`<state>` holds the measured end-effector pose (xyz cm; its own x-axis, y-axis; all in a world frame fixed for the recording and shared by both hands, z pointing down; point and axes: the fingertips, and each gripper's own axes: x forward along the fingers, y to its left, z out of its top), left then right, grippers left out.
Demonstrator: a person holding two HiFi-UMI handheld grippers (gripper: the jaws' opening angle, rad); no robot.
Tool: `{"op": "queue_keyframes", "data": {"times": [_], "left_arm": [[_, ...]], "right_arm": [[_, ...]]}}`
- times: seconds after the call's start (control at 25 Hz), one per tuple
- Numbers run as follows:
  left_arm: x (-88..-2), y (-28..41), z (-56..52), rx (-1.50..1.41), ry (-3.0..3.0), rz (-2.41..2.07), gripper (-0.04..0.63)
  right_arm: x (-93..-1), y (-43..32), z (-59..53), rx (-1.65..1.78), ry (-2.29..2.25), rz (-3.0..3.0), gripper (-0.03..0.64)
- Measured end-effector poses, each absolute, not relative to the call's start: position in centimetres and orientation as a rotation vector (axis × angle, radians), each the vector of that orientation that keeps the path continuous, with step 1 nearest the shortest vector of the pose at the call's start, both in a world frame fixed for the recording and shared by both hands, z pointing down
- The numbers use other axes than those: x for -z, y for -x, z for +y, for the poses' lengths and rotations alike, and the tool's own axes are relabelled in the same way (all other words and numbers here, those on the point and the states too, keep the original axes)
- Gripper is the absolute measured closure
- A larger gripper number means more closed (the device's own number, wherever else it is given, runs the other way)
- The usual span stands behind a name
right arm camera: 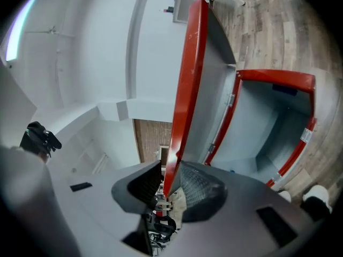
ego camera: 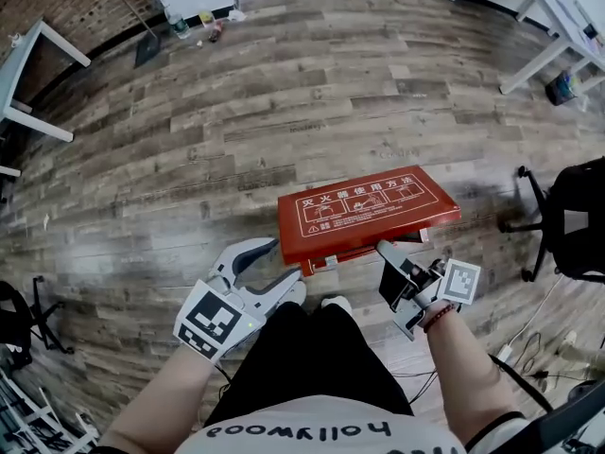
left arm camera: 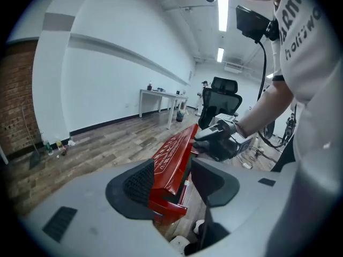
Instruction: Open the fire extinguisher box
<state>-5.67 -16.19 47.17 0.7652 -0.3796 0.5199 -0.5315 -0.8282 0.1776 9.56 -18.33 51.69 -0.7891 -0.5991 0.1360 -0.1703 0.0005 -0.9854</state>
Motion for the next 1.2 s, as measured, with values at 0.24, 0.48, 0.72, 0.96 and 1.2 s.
{"op": "queue_keyframes", "data": {"times": [0.24, 0.48, 0.72, 0.96, 1.2], "left_arm": [[-47.9, 5.5, -19.5, -0.825, -2.724, -0.69, 0.402], [-50.1, 5.5, -22.7, -0.946, -2.717, -0.615, 0.402], [-52.2, 5.5, -24.6, -1.027, -2.706, -0.546, 0.405], [-52.0, 6.1, -27.2, -0.938, -2.676, -0.595, 0.408], [-52.7, 6.6, -30.2, -0.942, -2.662, -0.566, 0.408]], "right_arm": [[-49.0, -8.9, -22.5, 1.747, 0.769, 2.015, 0.52], [-46.8, -7.6, -25.4, 1.675, 0.691, 2.026, 0.52], [-46.0, -6.9, -26.1, 1.625, 0.679, 2.047, 0.522], [-45.6, -8.6, -24.1, 1.62, 0.697, 2.043, 0.521], [-47.4, -11.6, -21.4, 1.651, 0.798, 1.967, 0.522]]}}
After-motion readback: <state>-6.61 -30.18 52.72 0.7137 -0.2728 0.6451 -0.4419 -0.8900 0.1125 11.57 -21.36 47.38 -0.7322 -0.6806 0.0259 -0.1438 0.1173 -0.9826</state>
